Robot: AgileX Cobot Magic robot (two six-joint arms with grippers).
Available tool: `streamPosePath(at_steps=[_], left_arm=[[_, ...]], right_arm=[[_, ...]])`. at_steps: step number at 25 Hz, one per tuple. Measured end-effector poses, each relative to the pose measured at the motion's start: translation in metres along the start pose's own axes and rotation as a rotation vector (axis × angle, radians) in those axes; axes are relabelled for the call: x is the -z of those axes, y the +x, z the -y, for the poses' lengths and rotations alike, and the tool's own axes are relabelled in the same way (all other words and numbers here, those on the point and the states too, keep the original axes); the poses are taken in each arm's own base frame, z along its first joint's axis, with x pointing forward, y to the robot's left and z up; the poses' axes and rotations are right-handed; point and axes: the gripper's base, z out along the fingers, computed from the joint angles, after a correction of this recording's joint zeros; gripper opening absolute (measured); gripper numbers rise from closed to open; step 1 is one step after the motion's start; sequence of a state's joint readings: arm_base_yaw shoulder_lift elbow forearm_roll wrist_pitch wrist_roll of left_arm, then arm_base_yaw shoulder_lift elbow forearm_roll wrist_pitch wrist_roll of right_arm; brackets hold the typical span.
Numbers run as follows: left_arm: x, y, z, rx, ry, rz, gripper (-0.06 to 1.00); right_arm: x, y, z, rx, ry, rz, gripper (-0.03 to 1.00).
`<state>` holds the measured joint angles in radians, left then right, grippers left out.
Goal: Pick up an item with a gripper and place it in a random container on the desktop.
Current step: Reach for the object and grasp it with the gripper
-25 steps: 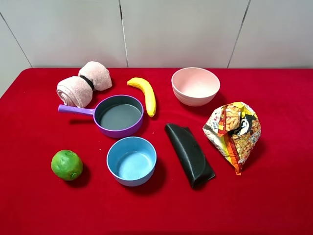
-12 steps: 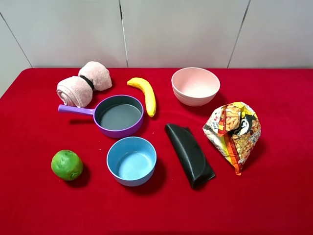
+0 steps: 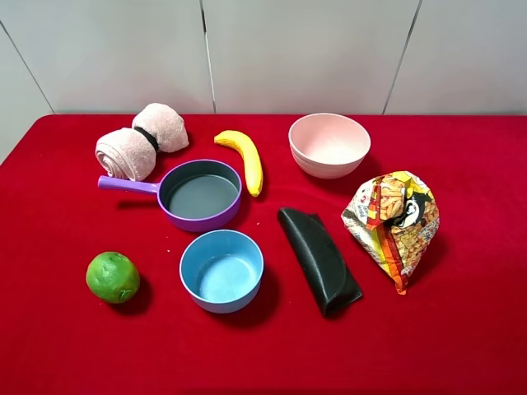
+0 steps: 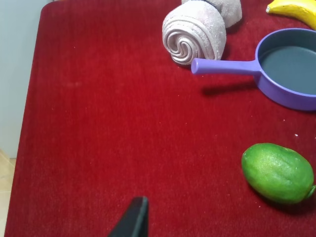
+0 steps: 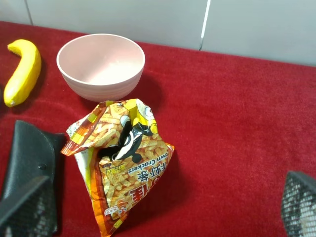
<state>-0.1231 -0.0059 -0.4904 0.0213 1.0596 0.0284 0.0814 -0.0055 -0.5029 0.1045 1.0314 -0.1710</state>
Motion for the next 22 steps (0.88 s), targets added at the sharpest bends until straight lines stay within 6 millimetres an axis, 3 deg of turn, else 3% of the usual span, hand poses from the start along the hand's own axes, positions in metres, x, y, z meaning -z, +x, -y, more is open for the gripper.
streamPosePath(at_steps=[22], left_arm=[[0.0,0.0,0.0,0.0,0.0,0.0,0.99]], right_arm=[[0.0,0.0001,0.0003,0.002,0.004,-0.001,0.69]])
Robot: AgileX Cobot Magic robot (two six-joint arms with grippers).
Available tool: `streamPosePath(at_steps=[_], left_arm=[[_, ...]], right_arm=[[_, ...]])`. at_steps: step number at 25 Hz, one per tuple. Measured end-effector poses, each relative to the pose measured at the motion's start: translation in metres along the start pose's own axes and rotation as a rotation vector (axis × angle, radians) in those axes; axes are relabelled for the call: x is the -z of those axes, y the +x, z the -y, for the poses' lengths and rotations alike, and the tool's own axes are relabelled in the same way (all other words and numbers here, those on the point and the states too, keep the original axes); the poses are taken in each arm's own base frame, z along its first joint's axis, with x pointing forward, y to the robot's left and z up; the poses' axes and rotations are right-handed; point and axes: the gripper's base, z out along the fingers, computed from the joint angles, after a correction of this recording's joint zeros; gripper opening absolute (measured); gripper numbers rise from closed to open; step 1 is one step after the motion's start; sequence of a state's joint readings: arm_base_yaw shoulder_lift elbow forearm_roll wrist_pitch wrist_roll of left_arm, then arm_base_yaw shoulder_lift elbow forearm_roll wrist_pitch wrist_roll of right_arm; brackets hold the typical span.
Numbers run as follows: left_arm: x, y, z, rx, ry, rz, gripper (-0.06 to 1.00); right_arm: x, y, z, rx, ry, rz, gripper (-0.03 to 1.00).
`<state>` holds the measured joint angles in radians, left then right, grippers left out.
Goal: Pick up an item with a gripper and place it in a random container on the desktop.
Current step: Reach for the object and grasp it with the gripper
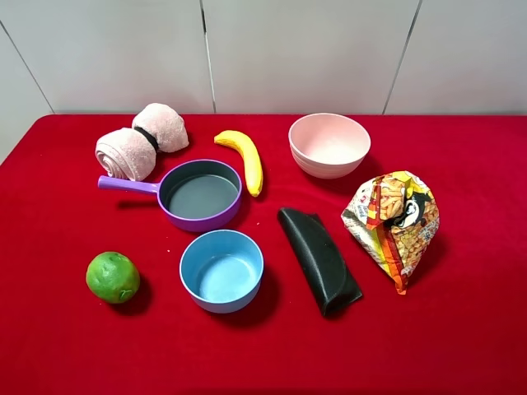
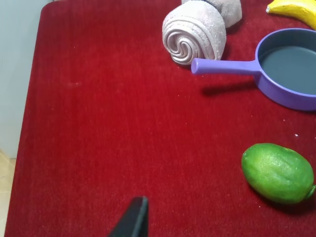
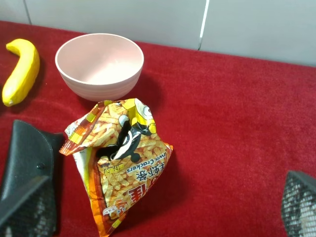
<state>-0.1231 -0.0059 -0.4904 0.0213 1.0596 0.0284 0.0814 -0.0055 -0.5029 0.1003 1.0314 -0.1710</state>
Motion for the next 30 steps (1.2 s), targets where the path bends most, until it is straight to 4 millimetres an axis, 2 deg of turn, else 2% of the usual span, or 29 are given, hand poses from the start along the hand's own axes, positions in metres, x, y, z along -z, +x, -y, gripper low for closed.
streamPosePath(at_steps=[6,13,30], left_arm=[[0.0,0.0,0.0,0.0,0.0,0.0,0.99],[0.0,0.0,0.0,0.0,0.0,0.0,0.99],[0.0,0.0,0.0,0.0,0.0,0.0,0.99]], right_arm=[[-0.008,-0.006,0.001,-0.005,-0.007,-0.056,0.69],[-0.029,-0.035,0.007,-0.003,-0.026,-0.198,0.69],[-0.105,-0.097,0.019,0.149,-0.103,-0.406,0.69]])
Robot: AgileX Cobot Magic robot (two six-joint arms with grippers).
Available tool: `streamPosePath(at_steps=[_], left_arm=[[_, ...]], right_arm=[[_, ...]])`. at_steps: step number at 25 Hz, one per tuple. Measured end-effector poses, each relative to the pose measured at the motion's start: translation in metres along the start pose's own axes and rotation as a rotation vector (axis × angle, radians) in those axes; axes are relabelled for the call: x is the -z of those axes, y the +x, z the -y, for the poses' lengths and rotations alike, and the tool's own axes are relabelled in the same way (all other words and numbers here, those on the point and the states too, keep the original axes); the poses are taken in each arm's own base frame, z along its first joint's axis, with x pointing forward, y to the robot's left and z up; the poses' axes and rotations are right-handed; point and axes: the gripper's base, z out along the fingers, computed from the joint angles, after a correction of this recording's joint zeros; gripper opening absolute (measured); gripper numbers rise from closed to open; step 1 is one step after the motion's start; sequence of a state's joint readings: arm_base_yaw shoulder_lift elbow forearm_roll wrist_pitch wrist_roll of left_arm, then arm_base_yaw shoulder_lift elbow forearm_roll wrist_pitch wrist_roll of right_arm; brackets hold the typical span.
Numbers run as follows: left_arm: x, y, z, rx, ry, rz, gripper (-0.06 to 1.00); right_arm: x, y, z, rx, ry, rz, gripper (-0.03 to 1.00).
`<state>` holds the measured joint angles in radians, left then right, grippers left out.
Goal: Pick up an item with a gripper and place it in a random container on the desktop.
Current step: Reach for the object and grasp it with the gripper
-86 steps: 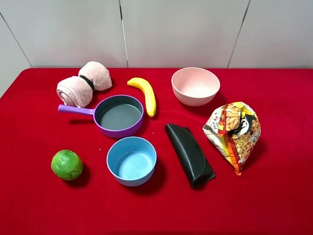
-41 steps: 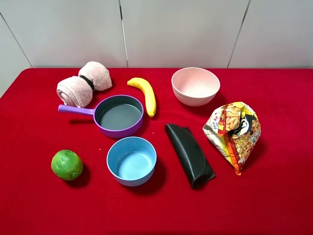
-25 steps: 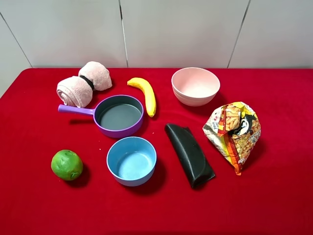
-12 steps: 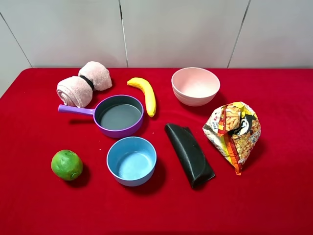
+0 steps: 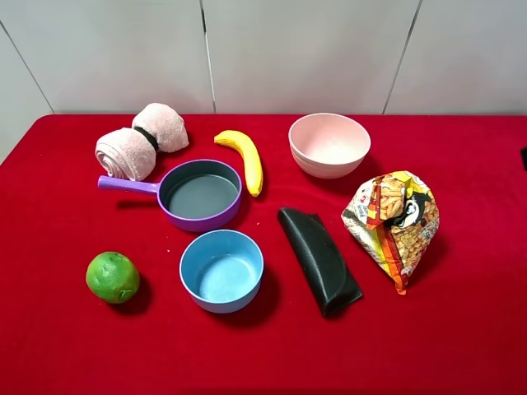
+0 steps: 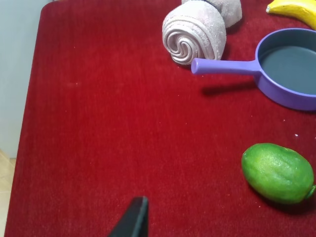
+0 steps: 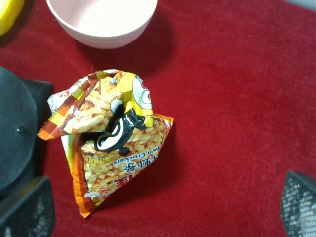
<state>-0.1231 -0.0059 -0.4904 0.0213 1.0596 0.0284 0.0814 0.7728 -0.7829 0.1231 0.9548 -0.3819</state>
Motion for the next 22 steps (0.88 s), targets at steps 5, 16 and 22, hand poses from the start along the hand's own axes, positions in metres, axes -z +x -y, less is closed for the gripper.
streamPosePath(at_steps=[5,16,22], left_arm=[[0.0,0.0,0.0,0.0,0.0,0.0,0.99],[0.0,0.0,0.0,0.0,0.0,0.0,0.99],[0.0,0.0,0.0,0.0,0.0,0.0,0.99]], right_arm=[[-0.017,-0.018,0.005,0.062,-0.028,-0.052,0.69],[-0.064,-0.048,-0.005,0.238,-0.12,-0.112,0.69],[-0.09,-0.058,-0.008,0.283,-0.159,-0.171,0.69]])
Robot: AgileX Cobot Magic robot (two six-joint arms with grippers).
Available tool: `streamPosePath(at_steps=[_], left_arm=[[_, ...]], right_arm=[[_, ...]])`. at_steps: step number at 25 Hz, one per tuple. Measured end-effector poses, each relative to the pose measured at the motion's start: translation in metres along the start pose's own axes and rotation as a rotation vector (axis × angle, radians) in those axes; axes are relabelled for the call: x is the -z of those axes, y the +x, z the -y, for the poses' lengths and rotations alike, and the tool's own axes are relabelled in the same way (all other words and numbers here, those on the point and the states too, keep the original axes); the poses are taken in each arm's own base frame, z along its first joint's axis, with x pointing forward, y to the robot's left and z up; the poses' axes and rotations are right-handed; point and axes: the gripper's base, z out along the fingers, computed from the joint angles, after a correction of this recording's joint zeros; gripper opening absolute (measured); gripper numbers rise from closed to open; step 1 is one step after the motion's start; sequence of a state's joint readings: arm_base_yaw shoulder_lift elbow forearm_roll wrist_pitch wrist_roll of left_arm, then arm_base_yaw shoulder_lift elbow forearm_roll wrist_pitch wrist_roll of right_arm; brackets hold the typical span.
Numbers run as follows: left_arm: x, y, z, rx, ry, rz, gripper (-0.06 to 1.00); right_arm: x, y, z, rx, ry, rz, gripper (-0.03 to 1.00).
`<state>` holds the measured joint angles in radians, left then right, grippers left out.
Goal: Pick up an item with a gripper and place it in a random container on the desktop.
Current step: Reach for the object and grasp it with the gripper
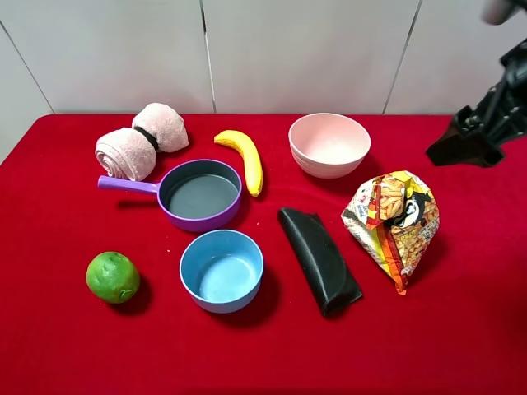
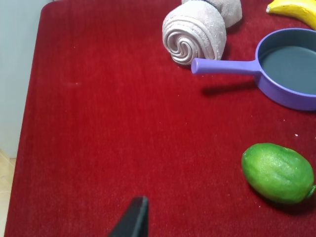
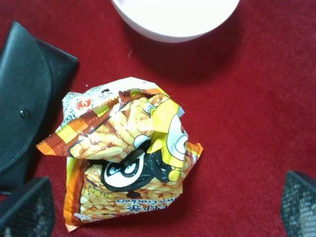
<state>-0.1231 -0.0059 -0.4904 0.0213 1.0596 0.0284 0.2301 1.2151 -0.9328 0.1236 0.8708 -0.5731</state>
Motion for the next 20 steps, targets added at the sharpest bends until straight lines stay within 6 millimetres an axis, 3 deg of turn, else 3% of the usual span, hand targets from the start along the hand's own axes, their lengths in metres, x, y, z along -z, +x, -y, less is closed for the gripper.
streamPosePath(at_steps=[20], left_arm=[[0.0,0.0,0.0,0.0,0.0,0.0,0.99]], right_arm=[[-0.079,-0.012,0.011,0.029,-0.114,-0.129,0.69]])
